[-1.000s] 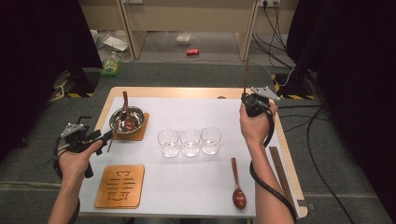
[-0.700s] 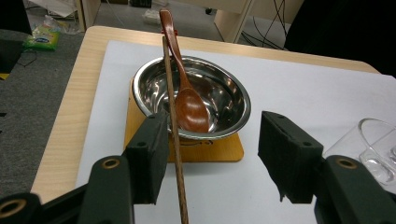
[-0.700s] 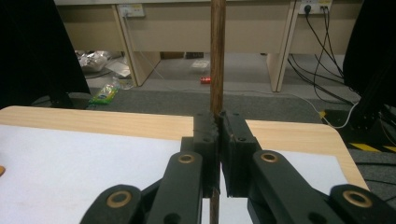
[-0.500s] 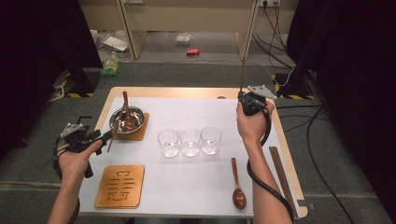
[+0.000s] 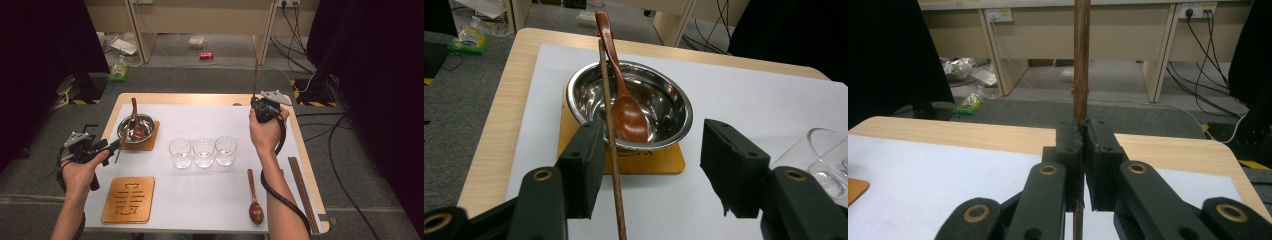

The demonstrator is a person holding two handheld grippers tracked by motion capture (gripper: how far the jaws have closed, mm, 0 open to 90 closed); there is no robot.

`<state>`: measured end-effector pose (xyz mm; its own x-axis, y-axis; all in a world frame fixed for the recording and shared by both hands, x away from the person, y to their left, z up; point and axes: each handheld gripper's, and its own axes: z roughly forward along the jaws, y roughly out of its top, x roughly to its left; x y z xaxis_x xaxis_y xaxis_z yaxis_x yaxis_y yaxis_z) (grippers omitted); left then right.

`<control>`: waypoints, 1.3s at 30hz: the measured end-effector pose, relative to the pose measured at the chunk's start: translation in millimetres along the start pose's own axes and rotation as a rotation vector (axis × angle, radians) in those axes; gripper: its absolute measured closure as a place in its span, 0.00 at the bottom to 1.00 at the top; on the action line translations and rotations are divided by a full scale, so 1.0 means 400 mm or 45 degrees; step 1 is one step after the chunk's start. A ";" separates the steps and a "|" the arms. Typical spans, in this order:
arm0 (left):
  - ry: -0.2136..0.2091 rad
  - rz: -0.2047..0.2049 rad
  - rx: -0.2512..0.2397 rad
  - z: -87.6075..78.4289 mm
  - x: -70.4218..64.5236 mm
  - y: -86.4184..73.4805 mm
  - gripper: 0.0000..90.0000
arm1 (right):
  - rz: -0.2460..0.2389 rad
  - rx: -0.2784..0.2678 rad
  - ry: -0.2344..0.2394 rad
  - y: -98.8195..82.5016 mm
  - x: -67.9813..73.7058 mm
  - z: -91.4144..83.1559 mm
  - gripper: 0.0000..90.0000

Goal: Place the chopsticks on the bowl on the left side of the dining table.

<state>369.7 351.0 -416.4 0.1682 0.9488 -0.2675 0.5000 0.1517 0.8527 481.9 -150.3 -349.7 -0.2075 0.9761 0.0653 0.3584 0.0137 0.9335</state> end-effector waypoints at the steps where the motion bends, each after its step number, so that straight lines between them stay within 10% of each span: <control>1: 0.000 0.000 -0.001 0.000 0.000 0.000 0.47 | 0.001 -0.001 0.001 0.000 0.002 0.001 0.95; 39: -0.002 -0.005 -0.006 -0.003 0.002 0.001 0.47 | 0.007 -0.034 0.050 0.002 0.052 0.030 0.95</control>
<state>369.0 352.4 -415.6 0.1673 0.9478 -0.2716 0.4966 0.1570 0.8536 488.9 -127.3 -351.8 -0.2410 0.9669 0.0836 0.3350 0.0020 0.9422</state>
